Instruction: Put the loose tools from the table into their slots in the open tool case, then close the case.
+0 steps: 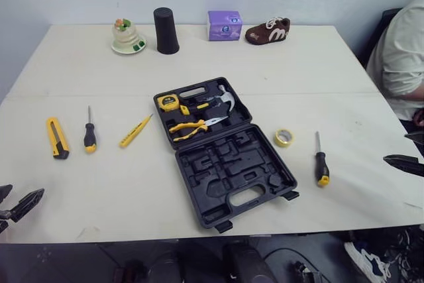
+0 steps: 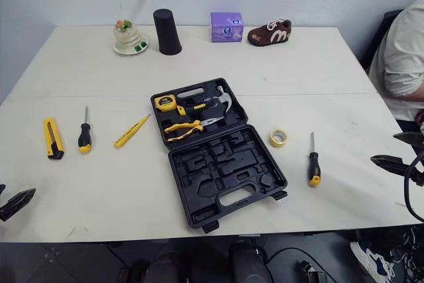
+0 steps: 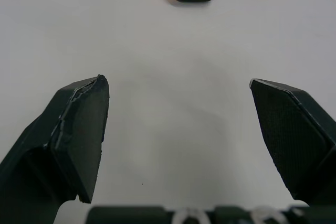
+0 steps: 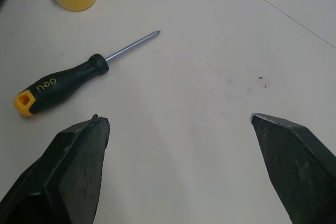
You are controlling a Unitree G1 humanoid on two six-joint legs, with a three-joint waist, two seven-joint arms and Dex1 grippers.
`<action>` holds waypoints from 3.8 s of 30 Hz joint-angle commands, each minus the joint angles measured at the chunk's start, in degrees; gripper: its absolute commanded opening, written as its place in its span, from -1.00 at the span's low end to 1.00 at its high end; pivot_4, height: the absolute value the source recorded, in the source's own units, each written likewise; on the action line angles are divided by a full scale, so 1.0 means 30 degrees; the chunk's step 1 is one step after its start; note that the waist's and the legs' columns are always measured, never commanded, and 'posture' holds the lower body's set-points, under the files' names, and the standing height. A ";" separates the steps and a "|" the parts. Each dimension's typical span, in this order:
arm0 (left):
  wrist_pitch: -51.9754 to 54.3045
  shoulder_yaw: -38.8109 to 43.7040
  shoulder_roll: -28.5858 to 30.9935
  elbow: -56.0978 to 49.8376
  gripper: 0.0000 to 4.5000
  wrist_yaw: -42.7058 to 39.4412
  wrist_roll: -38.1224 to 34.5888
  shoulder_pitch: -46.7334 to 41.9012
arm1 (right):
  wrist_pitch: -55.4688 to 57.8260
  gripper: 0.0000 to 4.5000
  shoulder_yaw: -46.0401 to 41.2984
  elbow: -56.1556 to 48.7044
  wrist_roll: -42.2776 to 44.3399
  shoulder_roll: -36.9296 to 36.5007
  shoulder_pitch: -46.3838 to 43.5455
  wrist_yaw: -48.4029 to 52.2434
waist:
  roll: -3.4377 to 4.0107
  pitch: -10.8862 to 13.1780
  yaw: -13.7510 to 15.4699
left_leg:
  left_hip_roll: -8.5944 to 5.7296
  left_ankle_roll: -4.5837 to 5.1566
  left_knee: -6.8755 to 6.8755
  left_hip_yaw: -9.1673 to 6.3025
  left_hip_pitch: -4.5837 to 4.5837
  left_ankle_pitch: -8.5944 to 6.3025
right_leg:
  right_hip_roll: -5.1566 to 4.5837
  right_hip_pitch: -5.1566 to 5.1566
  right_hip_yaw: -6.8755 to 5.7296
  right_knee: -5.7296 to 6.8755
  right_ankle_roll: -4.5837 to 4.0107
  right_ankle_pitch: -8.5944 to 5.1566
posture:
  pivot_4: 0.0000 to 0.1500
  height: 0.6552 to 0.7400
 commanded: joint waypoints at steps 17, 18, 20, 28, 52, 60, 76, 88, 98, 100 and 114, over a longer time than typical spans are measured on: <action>0.0547 -0.0474 0.0086 -0.2335 0.98 0.1034 0.0135 0.0151 | -0.1208 1.00 0.0926 0.0568 -0.0733 0.0685 -0.1652 -0.1478 | 0.0047 0.0029 -0.0091 | -0.0002 -0.0003 0.0028 0.0027 0.0023 0.0004 | 0.0009 0.0019 -0.0003 0.0015 0.0041 -0.0003 | 1.00 0.97; 0.0566 -0.0453 0.0103 -0.2339 0.98 0.1047 0.0135 0.0147 | -0.1239 1.00 0.1002 0.0645 -0.0756 0.0679 -0.1766 -0.1510 | 0.0049 0.0030 -0.0112 | -0.0003 -0.0003 0.0032 0.0029 0.0024 0.0004 | 0.0009 0.0020 -0.0004 0.0019 0.0045 -0.0001 | 1.00 0.97; 0.0718 -0.0373 0.0046 -0.2589 0.98 0.1195 0.0062 0.0124 | -0.1306 1.00 0.1181 0.0807 -0.0785 0.0657 -0.2024 -0.1555 | 0.0049 0.0030 -0.0125 | -0.0005 0.0001 0.0036 0.0030 0.0024 0.0007 | 0.0006 0.0021 -0.0005 0.0023 0.0058 0.0007 | 1.00 0.97; 0.2527 -0.1221 -0.0108 -0.6239 0.98 0.0685 -0.1159 0.0588 | -0.1012 1.00 0.3070 0.0229 -0.1158 0.0825 -0.4276 -0.2160 | 0.0105 0.0065 -0.0265 | -0.0004 0.0001 0.0039 0.0034 0.0022 0.0007 | 0.0005 0.0022 -0.0009 0.0026 0.0065 0.0010 | 1.00 0.97; 0.6221 -1.4281 -0.1711 -0.9364 -1.00 0.4217 0.1076 -0.9345 | -0.0820 -0.99 1.3886 0.6151 -0.7120 1.2447 -1.7597 -0.6104 | 0.0222 0.0136 -0.0561 | 0.0019 -0.0082 0.0168 0.0198 -0.0071 0.0140 | 0.0274 -0.0242 0.0096 0.0311 0.0120 0.0039 | 1.00 0.97; 0.5986 -1.5150 -0.2532 -0.9138 -1.00 0.4370 0.1521 -0.9731 | -0.2562 -0.99 1.4430 0.8481 -0.8175 1.4350 -1.8484 -0.6285 | 0.0225 0.0137 -0.0711 | 0.0042 -0.0102 0.0174 0.0190 -0.0070 0.0151 | 0.0263 -0.0255 0.0096 0.0352 0.0098 0.0027 | 1.00 0.97; 0.3671 -1.6343 -0.1514 -0.5353 -1.00 0.0948 0.3064 -1.2728 | 0.2924 -0.99 1.3842 -0.2280 -0.5463 1.4686 -1.2798 -0.3399 | 0.0223 0.0134 -0.0753 | 0.0052 -0.0152 0.0165 0.0140 -0.0070 0.0177 | 0.0264 -0.0251 0.0061 0.0398 0.0074 0.0013 | 1.00 0.97; 0.0827 -1.8425 -0.2384 -0.1658 -1.00 -0.1729 0.5276 -1.5097 | 0.7453 -0.99 1.2497 -0.9584 -0.4465 1.4070 -0.8675 -0.5277 | 0.0216 0.0131 -0.0241 | 0.0034 -0.0159 0.0196 0.0148 -0.0056 0.0182 | 0.0294 -0.0249 0.0057 0.0441 0.0056 0.0002 | 1.00 0.97; 0.1860 -1.5072 -0.1057 -0.2166 -1.00 -0.1101 0.4961 -1.2400 | 0.9331 -0.99 1.0975 -1.2148 -0.5138 1.1375 -0.7387 -0.6912 | 0.0213 0.0130 0.0026 | 0.0043 -0.0155 0.0219 0.0150 -0.0056 0.0178 | 0.0272 -0.0259 0.0079 0.0480 0.0053 0.0001 | 1.00 0.97; 0.2480 -1.3387 -0.0487 -0.3286 -1.00 -0.1253 0.4089 -1.0899 | 1.0252 -0.99 0.9710 -1.3551 -0.4304 1.0422 -0.6555 -0.6494 | 0.0212 0.0129 -0.0025 | 0.0066 -0.0168 0.0195 0.0154 -0.0057 0.0171 | 0.0266 -0.0265 0.0089 0.0457 0.0042 -0.0005 | 1.00 0.97; 0.3117 0.1025 0.1675 -0.1031 0.58 -0.1772 0.0677 -0.0708 | 1.0534 0.48 -0.5640 -1.2904 0.0536 0.4264 0.4263 -0.0691 | 0.0087 0.0136 0.0034 | 0.0038 -0.0092 0.0046 -0.0027 0.0020 0.0064 | 0.0209 -0.0123 0.0061 0.0268 -0.0072 -0.0078 | 1.00 0.97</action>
